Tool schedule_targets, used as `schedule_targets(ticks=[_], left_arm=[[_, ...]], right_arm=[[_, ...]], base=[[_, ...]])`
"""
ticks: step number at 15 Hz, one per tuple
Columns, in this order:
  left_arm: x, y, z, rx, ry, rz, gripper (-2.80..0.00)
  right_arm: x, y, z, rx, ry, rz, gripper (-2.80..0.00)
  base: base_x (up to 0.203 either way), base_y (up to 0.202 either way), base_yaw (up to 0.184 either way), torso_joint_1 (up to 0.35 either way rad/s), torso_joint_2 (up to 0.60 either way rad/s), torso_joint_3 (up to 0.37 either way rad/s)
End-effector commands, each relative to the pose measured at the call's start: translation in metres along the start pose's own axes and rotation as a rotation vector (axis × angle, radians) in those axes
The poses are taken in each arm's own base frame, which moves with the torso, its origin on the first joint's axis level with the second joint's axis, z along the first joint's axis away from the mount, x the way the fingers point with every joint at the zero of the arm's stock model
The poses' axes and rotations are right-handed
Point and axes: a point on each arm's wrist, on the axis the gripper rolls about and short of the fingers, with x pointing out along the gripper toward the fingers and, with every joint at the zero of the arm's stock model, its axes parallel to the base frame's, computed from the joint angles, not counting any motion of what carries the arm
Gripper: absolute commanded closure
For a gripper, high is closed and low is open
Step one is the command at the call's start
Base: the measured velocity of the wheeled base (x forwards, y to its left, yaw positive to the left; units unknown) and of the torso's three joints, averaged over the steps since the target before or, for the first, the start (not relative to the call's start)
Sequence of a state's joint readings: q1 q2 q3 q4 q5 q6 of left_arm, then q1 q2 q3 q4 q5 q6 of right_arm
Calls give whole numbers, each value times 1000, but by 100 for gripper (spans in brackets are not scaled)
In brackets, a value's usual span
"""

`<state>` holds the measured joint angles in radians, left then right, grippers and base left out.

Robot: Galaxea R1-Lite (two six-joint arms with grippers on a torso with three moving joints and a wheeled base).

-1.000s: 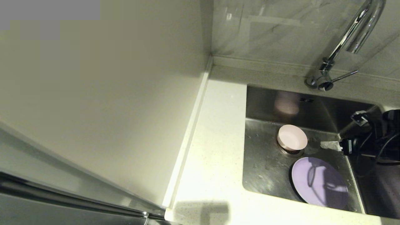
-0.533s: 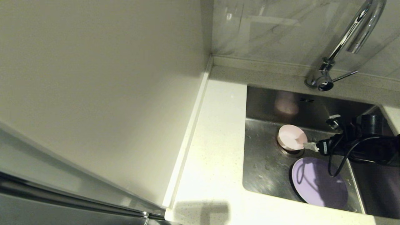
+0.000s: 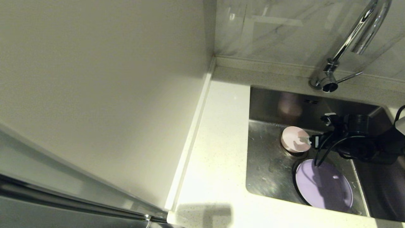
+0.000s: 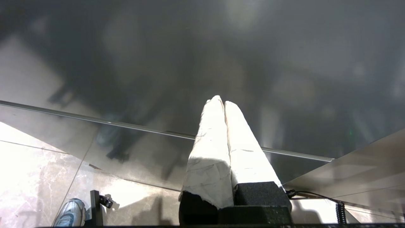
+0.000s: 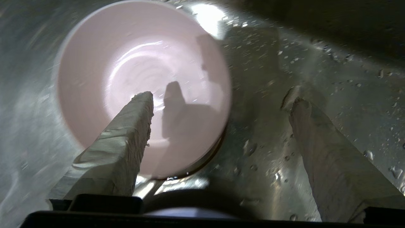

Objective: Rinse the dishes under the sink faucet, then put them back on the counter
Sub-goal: Put a bowl back to the table from the sink

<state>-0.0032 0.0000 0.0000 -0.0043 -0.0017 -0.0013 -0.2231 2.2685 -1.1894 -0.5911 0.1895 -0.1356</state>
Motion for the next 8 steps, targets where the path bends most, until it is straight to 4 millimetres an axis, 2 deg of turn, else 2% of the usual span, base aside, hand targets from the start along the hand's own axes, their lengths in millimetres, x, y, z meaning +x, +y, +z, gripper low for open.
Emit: schedule_targets(ticks=[1,8], left_arm=[[0,0,-1,0,3,0,0],[0,0,-1,0,3,0,0]], right_arm=[[14,-2,-10,7,-3,-11,-280],[27,-3,-24,10,12,-26,-280]], base=[[0,0,0,0,0,0],[0,0,0,0,0,0]])
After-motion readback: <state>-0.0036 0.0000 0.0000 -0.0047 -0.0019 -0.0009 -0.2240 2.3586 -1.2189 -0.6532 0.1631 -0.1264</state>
